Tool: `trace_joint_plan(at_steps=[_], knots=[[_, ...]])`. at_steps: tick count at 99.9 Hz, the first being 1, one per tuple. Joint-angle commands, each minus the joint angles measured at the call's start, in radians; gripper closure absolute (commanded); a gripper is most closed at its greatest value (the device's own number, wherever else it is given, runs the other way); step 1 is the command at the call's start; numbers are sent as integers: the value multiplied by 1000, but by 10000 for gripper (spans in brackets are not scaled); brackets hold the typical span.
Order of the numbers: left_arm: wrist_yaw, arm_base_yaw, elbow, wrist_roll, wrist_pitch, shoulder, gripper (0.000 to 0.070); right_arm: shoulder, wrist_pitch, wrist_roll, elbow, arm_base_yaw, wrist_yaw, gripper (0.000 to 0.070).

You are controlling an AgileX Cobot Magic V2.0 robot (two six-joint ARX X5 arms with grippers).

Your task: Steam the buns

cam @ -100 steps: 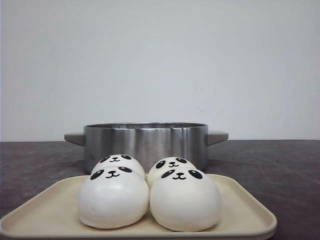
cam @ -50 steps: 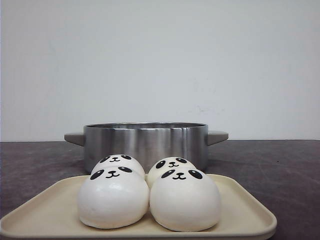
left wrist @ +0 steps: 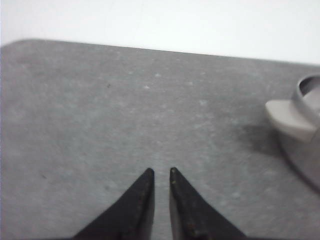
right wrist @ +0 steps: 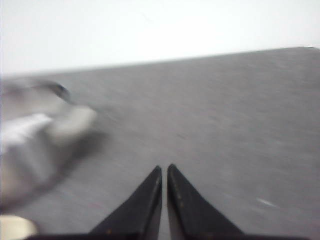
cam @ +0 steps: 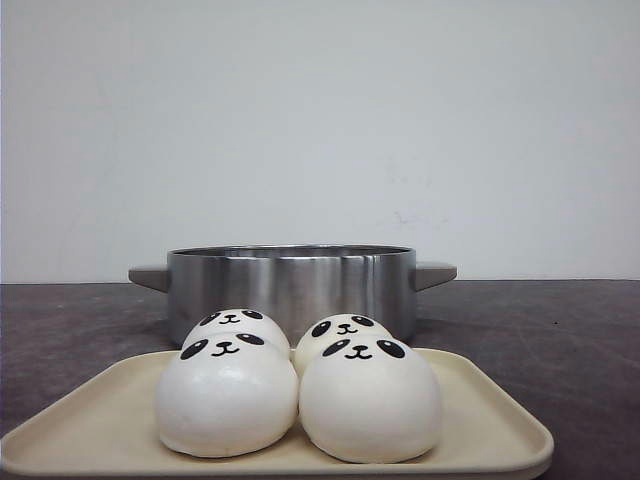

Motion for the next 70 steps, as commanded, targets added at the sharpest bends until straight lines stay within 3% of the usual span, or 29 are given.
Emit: trace_joint_plan(at_steps=[1, 7, 18, 25, 43, 54, 65, 70], knots=[[27, 2, -6, -295, -6, 0, 677, 0, 80, 138, 0, 3, -38, 691], [103, 2, 14, -401, -24, 0, 683, 0, 136, 191, 5, 3, -63, 693], [217, 2, 77, -394, -13, 2, 689, 1, 85, 214, 90, 3, -61, 694], [270, 2, 140, -334, -21, 30, 688, 23, -8, 176, 191, 2, -42, 694], [301, 2, 425, -201, -133, 250, 688, 235, -201, -51, 525, 2, -21, 694], [351, 1, 634, -104, -218, 413, 688, 364, -320, -99, 710, 2, -22, 694], [384, 1, 805, -57, -281, 528, 658, 452, -343, -97, 829, 3, -107, 688], [385, 1, 861, -53, -297, 561, 580, 478, -333, -96, 858, 3, -163, 616]])
